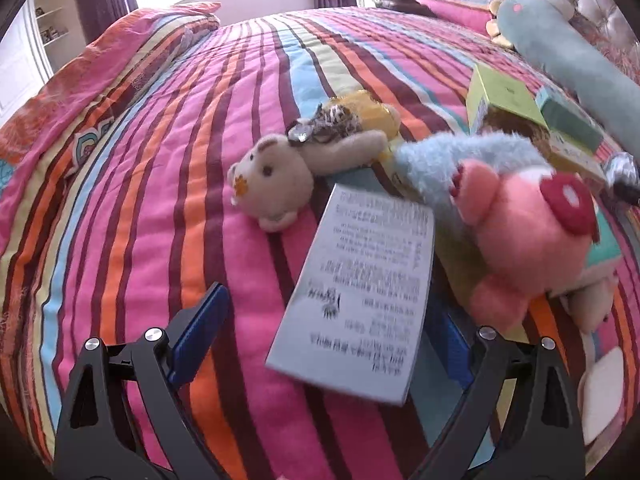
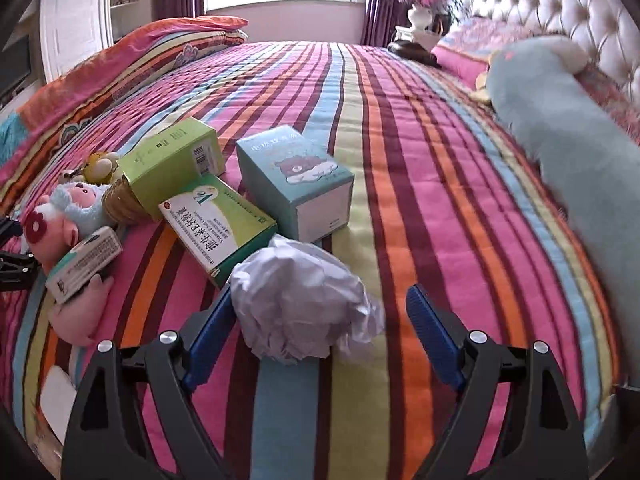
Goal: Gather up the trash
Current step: 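Grasp the crumpled paper ball with right tool while left grasps white box, then carry paper ball and white box over the wastebasket and open both tools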
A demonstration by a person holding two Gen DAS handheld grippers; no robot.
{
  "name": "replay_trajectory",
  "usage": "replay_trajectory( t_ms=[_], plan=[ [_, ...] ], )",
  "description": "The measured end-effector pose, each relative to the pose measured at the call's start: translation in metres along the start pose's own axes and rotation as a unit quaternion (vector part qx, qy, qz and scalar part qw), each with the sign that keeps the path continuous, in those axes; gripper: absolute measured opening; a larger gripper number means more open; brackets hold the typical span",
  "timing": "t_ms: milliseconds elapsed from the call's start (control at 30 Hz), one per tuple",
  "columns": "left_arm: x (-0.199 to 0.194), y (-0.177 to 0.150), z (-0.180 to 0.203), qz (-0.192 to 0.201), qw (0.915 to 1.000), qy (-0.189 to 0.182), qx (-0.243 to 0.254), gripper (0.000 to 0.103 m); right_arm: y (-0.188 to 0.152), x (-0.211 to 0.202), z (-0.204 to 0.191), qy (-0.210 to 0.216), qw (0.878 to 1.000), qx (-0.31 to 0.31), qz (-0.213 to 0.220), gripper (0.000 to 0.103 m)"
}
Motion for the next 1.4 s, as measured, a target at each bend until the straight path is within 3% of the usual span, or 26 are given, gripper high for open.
replay_trajectory(
  t_ms=[67, 100, 133, 333, 400, 567, 700, 800, 867, 967, 1000, 1067, 1133, 1200, 1267, 1400],
  plan=[
    [-0.001, -0.001, -0.006, 0.001, 0.9997, 0.003, -0.025, 0.077, -0.005, 0.001, -0.005, 0.013, 1.0, 0.01, -0.013, 0.069],
    [-0.003, -0.001, -0.009, 0.005, 0.9995, 0.009, -0.03, 0.059, -0.007, 0.0, -0.009, 0.025, 0.999, 0.015, -0.017, 0.059],
    [-0.007, -0.001, -0.014, 0.009, 0.9991, 0.02, -0.037, 0.047, -0.006, -0.001, -0.011, 0.02, 1.0, 0.014, -0.015, 0.057],
    [-0.036, -0.012, -0.03, 0.014, 0.9962, 0.014, -0.085, 0.047, -0.005, -0.031, -0.016, 0.017, 1.0, 0.021, 0.005, 0.056],
    [-0.061, -0.015, -0.032, 0.031, 0.9951, 0.011, -0.093, 0.047, 0.001, -0.047, -0.012, 0.017, 0.999, 0.03, 0.018, 0.056],
    [-0.145, -0.04, -0.014, 0.07, 0.9956, 0.003, -0.063, 0.047, -0.001, -0.13, -0.021, 0.049, 0.996, 0.034, 0.07, 0.056],
    [-0.229, -0.086, 0.025, 0.1, 0.9922, -0.057, -0.048, 0.047, -0.039, -0.211, -0.055, 0.094, 0.99, 0.003, 0.11, 0.056],
    [-0.293, -0.142, 0.069, 0.106, 0.9905, -0.083, -0.028, 0.047, -0.092, -0.281, -0.095, 0.13, 0.983, -0.032, 0.124, 0.056],
    [-0.329, -0.189, 0.105, 0.088, 0.9891, -0.114, -0.031, 0.047, -0.128, -0.312, -0.116, 0.149, 0.982, -0.037, 0.11, 0.056],
    [-0.357, -0.257, 0.141, 0.024, 0.9801, -0.18, -0.081, 0.047, -0.187, -0.334, -0.144, 0.175, 0.983, -0.02, 0.043, 0.056],
    [-0.359, -0.277, 0.147, 0.006, 0.9788, -0.182, -0.093, 0.047, -0.205, -0.335, -0.15, 0.185, 0.982, -0.015, 0.02, 0.056],
    [-0.346, -0.327, 0.159, -0.048, 0.9827, -0.152, -0.095, 0.047, -0.25, -0.326, -0.162, 0.2, 0.979, 0.005, -0.048, 0.057],
    [-0.325, -0.366, 0.171, -0.101, 0.9799, -0.141, -0.099, 0.047, -0.293, -0.305, -0.171, 0.204, 0.972, 0.019, -0.112, 0.057],
    [-0.302, -0.396, 0.186, -0.145, 0.9732, -0.15, -0.096, 0.047, -0.326, -0.28, -0.178, 0.19, 0.97, 0.01, -0.154, 0.057],
    [-0.277, -0.42, 0.201, -0.179, 0.9729, -0.134, -0.058, 0.047, -0.355, -0.26, -0.185, 0.185, 0.964, -0.001, -0.19, 0.056],
    [-0.245, -0.456, 0.22, -0.234, 0.9628, -0.128, -0.042, 0.047, -0.387, -0.232, -0.193, 0.167, 0.959, -0.01, -0.231, 0.056]
  ],
)
Point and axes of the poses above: each gripper's, at about its wrist camera, not at the fingertips, and x roughly the way its jaws point, z to its right, y to its top, the point moved 7 cm from there along x, roughly the way its jaws point, and after that the axes turned 12 degrees about z, right-handed, at the moved point
